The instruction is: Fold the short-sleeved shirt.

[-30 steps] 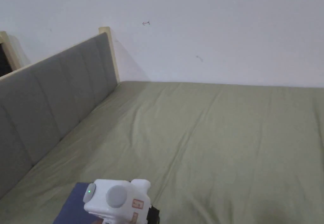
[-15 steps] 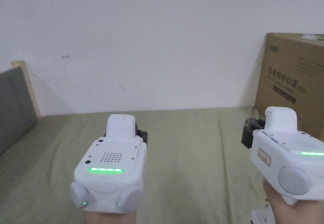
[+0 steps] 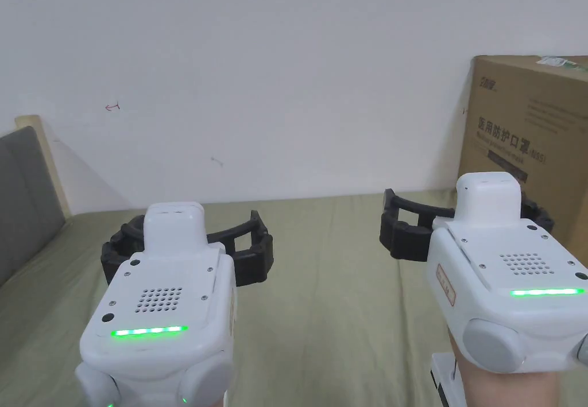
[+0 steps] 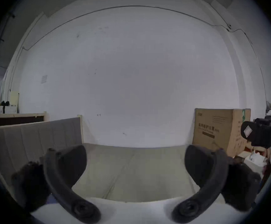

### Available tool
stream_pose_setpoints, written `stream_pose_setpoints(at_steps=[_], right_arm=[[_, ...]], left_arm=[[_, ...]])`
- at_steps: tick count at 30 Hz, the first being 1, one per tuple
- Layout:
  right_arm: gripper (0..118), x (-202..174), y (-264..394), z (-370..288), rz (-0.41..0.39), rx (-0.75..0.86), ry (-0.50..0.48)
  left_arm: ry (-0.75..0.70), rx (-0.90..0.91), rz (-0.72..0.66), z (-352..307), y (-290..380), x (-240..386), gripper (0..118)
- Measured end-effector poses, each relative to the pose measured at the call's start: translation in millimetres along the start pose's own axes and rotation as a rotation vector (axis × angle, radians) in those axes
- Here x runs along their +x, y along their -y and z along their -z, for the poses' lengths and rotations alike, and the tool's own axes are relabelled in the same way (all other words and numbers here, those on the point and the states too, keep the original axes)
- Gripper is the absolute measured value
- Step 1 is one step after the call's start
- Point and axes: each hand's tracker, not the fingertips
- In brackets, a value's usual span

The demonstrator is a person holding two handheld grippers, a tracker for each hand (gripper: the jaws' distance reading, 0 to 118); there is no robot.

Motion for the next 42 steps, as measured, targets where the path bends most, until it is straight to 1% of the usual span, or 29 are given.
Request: stream_pose_setpoints(at_steps=[3,9,15,17,21,24,27,33,38,42], right_arm=[[117,-6,2,2,-0.006,-0.023,0.002],[117,-7,3,7,0.005,-0.059,-0.021],[117,-12,3,10,-0.003,-0.080,-0.026],[117,-12,1,11,0.003,-0.085,-0.031],[117,-13,0,14,0.015,-0.107,-0.049],[117,-13,1,14,0.019,-0.115,-0.048],[117,-14,3,15,0.041,-0.138,-0.059],[117,-12,12,19,0.055,-0.175,-0.048],[117,-12,17,20,0.067,-0.197,-0.049],[117,-12,20,20,0.071,-0.211,-0.047]], left_arm=[[0.035,-0.013,0.006,1,-2,-3,118],[0.014,-0.012,-0.016,-1,-4,-11,118],[0.040,-0.012,-0.011,2,-2,-13,118],[0.012,-0.015,-0.013,3,-5,-12,118],[0.042,-0.038,-0.049,6,-2,-15,118],[-0.009,-0.055,-0.038,9,3,-14,118],[-0.026,-0.061,-0.032,9,4,-14,118],[-0.019,-0.093,-0.070,11,5,-16,118],[-0.016,-0.117,-0.065,14,10,-14,118],[0.011,-0.127,-0.114,13,12,-15,118]])
